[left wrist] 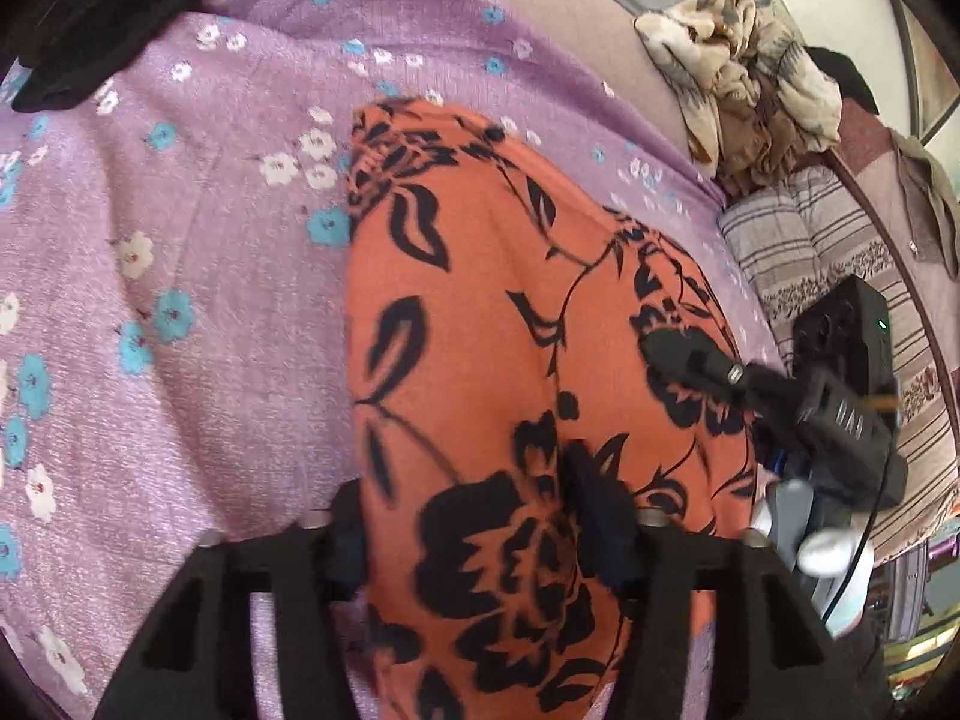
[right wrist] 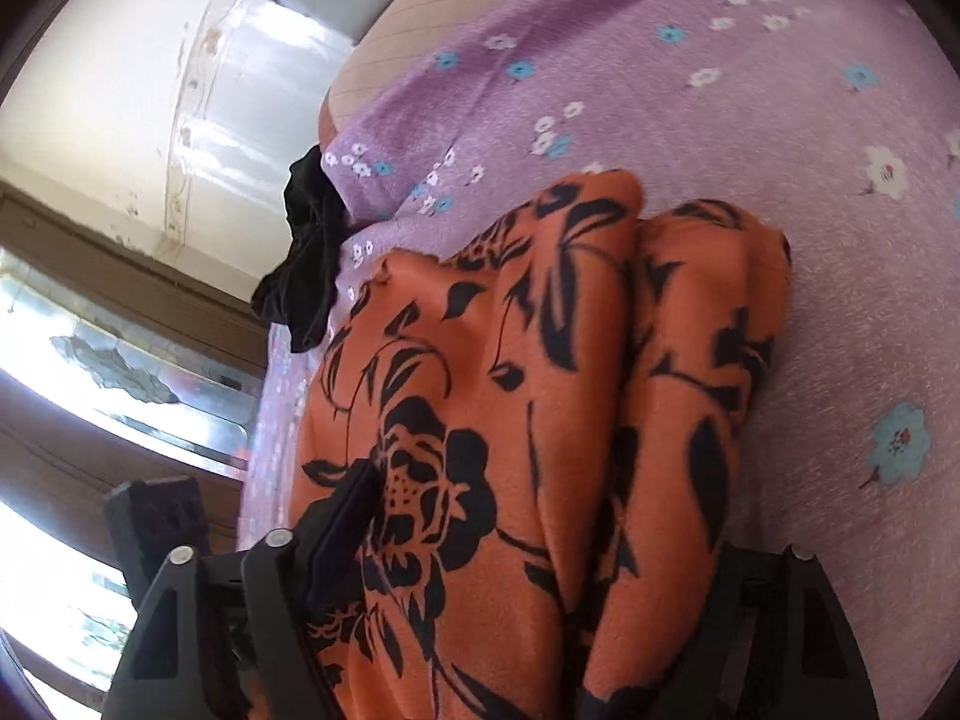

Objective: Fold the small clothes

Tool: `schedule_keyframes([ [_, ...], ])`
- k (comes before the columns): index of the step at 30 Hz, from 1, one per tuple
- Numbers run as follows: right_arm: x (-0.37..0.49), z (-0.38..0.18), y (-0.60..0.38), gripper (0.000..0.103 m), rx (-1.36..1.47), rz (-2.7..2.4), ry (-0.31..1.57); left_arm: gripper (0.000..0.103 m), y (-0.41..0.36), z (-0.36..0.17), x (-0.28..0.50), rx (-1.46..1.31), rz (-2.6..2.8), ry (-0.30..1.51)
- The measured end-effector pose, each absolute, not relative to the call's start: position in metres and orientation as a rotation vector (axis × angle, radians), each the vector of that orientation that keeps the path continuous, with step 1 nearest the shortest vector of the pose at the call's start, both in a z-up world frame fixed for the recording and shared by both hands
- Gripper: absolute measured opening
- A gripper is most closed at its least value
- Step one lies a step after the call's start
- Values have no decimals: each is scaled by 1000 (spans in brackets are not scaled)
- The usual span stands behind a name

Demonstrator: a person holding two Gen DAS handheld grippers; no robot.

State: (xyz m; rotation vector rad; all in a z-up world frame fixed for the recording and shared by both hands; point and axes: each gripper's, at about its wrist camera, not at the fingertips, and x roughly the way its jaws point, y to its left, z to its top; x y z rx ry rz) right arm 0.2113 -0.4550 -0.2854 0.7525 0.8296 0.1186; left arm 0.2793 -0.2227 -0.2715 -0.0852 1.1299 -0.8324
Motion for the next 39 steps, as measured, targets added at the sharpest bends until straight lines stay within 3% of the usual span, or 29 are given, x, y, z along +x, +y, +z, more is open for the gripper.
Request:
schedule_keyframes([
  [6, 197, -241, -433, 67, 644, 106, 724, 43, -217, -247, 270, -38, -802, 1060],
  [16, 179, -195, -391, 67, 690, 210, 619, 43, -152, -183, 235, -32, -750, 929],
  [26, 165, -221, -328, 67, 728, 266, 705, 44, -88, -208, 204, -10, -609, 1033],
  [29, 160, -249, -320, 67, 716, 173, 789, 50, -91, -236, 203, 71, -560, 1101],
  [31, 156, -269, -318, 68, 684, 73, 870, 63, -94, -250, 203, 126, -512, 1111],
  [33, 145, -277, -319, 68, 669, 41, 889, 63, -92, -242, 202, 123, -506, 1101],
  [37, 99, -250, -321, 68, 615, 32, 808, 65, -74, -212, 182, 104, -400, 996],
  [39, 72, -225, -317, 68, 533, 25, 750, 70, -63, -191, 159, 118, -315, 914],
])
